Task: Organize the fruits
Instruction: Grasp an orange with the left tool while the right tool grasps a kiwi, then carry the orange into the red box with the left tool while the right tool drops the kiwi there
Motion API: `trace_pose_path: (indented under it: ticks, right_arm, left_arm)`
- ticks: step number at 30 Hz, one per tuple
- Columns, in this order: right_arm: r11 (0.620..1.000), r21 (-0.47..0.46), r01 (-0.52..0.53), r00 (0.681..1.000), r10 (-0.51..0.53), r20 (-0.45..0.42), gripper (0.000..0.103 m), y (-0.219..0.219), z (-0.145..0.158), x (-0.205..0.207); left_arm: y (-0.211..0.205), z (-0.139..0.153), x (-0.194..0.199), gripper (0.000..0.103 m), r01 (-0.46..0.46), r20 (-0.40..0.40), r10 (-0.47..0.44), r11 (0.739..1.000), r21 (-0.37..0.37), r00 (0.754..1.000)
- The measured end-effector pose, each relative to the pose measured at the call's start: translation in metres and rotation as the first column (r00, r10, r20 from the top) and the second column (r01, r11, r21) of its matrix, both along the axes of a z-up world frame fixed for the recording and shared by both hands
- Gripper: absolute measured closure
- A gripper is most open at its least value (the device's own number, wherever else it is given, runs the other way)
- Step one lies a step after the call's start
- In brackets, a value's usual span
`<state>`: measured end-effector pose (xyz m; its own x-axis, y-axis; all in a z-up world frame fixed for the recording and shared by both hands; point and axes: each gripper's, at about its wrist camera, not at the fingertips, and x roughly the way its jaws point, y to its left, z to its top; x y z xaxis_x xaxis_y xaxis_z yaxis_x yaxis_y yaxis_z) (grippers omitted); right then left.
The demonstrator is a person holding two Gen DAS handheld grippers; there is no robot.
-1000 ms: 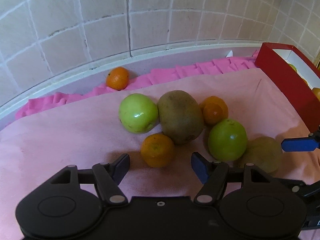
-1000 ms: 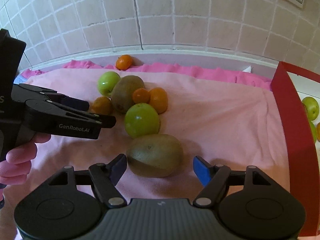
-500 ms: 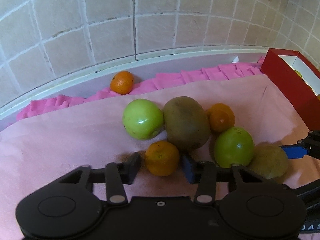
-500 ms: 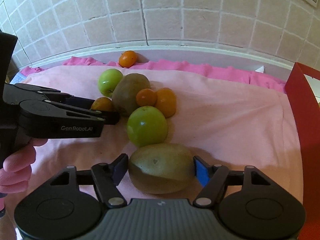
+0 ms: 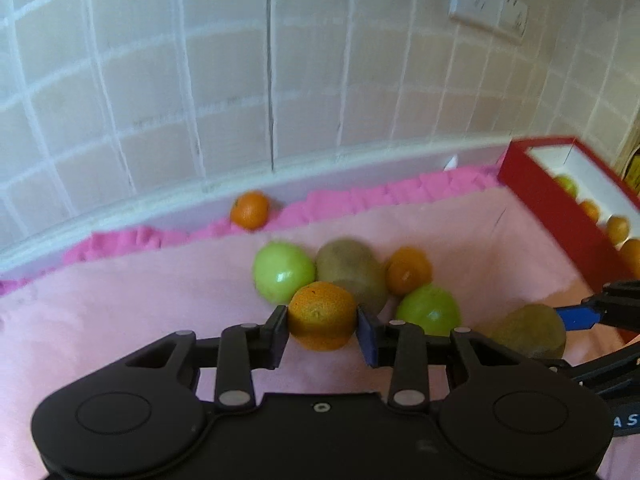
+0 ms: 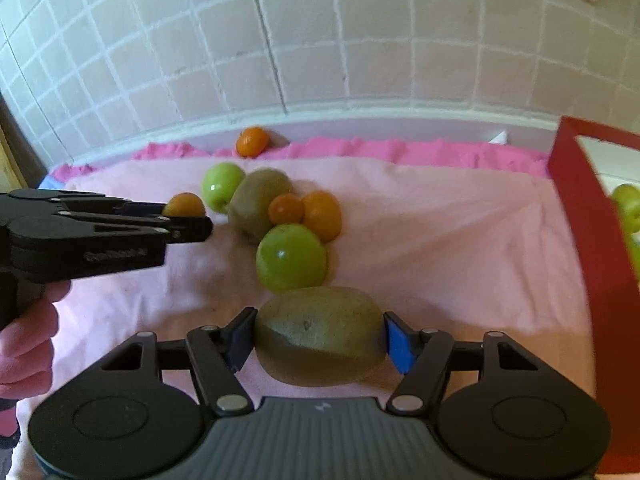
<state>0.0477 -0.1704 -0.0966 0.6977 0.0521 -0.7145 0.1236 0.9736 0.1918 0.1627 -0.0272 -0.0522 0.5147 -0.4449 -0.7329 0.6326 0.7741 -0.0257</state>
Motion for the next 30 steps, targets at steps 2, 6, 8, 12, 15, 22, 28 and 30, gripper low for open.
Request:
trace_pose_path:
  ticks: [2, 6, 8, 12, 15, 22, 28, 30]
  right_arm:
    - [1.000, 0.004, 0.023, 0.999, -0.023, 0.023, 0.035, -0.007, 0.010, -0.010]
    - [0.997, 0.023, 0.077, 0.994, -0.079, 0.078, 0.035, -0.026, 0.035, -0.032]
    - [0.994, 0.019, 0.112, 0.987, -0.113, 0.110, 0.035, -0.039, 0.049, -0.044]
    - [0.981, 0.010, 0.196, 0.967, -0.195, 0.164, 0.035, -0.070, 0.073, -0.065]
    - [0.962, 0.008, 0.274, 0.945, -0.271, 0.185, 0.035, -0.103, 0.087, -0.082]
    - [0.900, 0.017, 0.436, 0.884, -0.432, 0.182, 0.035, -0.190, 0.096, -0.106]
    - [0.905, -0.019, 0.424, 0.900, -0.420, 0.117, 0.035, -0.231, 0.067, -0.093]
    - [0.923, -0.022, 0.384, 0.921, -0.381, 0.083, 0.035, -0.235, 0.051, -0.083]
  left_arm:
    - [-0.003, 0.015, -0.005, 0.059, 0.011, 0.026, -0.010, 1.000, -0.024, 1.000]
    - [-0.016, 0.047, -0.012, 0.059, 0.037, 0.065, -0.032, 0.996, -0.077, 0.997]
    - [-0.027, 0.064, -0.017, 0.059, 0.067, 0.089, -0.057, 0.992, -0.111, 0.994]
    - [-0.058, 0.095, -0.028, 0.059, 0.150, 0.135, -0.128, 0.974, -0.171, 0.983]
    - [-0.092, 0.116, -0.037, 0.059, 0.224, 0.164, -0.193, 0.954, -0.200, 0.967]
    - [-0.193, 0.142, -0.043, 0.059, 0.358, 0.162, -0.328, 0.906, -0.224, 0.931]
    - [-0.285, 0.128, -0.040, 0.059, 0.449, 0.084, -0.441, 0.876, -0.178, 0.894]
    - [-0.314, 0.114, -0.035, 0.059, 0.469, 0.045, -0.468, 0.870, -0.152, 0.882]
